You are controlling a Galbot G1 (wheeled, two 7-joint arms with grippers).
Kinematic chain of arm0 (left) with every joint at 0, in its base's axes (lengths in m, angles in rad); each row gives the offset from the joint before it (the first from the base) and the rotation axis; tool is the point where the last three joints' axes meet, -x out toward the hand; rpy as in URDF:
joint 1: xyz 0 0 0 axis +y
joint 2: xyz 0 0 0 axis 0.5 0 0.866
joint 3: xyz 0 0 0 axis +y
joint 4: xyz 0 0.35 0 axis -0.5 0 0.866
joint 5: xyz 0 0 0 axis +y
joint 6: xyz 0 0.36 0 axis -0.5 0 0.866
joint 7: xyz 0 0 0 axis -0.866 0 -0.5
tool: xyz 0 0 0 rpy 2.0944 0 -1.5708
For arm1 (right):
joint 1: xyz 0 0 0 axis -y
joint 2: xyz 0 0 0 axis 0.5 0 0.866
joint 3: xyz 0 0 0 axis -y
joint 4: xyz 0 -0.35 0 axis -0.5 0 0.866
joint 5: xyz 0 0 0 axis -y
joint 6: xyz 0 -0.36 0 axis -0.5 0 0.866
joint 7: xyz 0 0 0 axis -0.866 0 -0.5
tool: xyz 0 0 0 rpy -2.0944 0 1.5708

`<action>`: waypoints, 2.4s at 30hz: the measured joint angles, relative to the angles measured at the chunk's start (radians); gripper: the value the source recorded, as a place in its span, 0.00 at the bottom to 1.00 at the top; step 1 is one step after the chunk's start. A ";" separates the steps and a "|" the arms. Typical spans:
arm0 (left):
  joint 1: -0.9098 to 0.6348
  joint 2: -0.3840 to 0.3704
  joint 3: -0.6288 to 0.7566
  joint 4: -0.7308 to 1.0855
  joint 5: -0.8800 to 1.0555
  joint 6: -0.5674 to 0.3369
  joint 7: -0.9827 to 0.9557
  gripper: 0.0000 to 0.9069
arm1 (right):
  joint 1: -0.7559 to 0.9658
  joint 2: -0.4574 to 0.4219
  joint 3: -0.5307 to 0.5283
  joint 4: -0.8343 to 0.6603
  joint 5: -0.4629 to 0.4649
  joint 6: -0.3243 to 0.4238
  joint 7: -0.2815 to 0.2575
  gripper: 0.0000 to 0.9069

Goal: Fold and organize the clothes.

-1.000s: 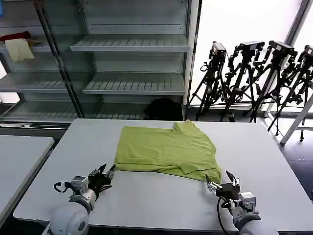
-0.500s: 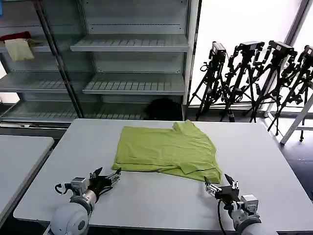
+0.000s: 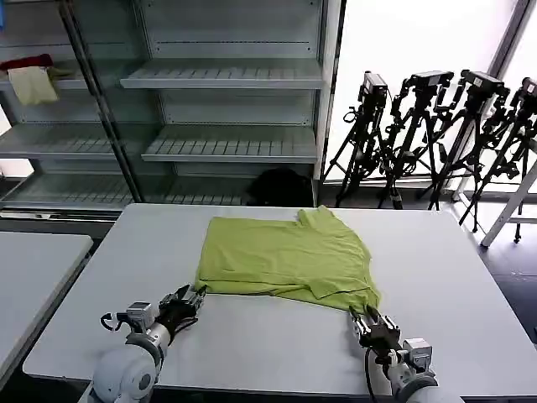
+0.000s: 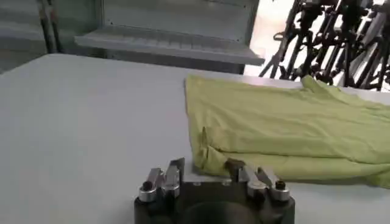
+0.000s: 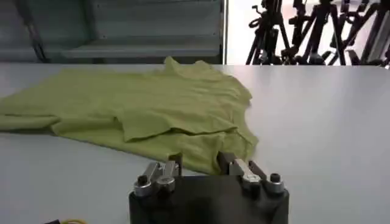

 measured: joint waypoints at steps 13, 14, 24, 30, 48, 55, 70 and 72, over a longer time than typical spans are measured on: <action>-0.009 -0.001 0.014 0.008 0.000 -0.003 0.011 0.36 | -0.010 -0.005 0.017 -0.003 0.002 0.013 0.008 0.40; -0.010 -0.001 0.015 0.008 0.000 -0.003 0.012 0.26 | -0.010 -0.005 0.018 -0.003 0.003 0.014 0.008 0.39; -0.019 -0.001 0.024 0.018 0.002 -0.011 0.022 0.00 | -0.010 -0.005 0.017 -0.011 0.002 0.020 0.006 0.00; -0.015 0.007 0.027 0.014 0.010 -0.014 0.028 0.00 | -0.010 -0.012 0.024 -0.006 0.004 0.021 0.006 0.00; 0.032 0.049 0.011 -0.060 0.036 0.004 -0.025 0.00 | -0.068 -0.072 0.084 0.082 0.071 -0.035 0.027 0.00; 0.086 0.070 -0.010 -0.117 0.038 0.027 -0.069 0.00 | -0.133 -0.108 0.114 0.145 0.087 -0.060 0.026 0.00; 0.317 0.064 -0.059 -0.303 0.101 0.037 -0.219 0.00 | -0.333 -0.151 0.165 0.282 0.089 -0.072 0.042 0.00; 0.353 0.066 -0.065 -0.329 0.109 0.039 -0.238 0.00 | -0.363 -0.157 0.177 0.297 0.089 -0.069 0.045 0.00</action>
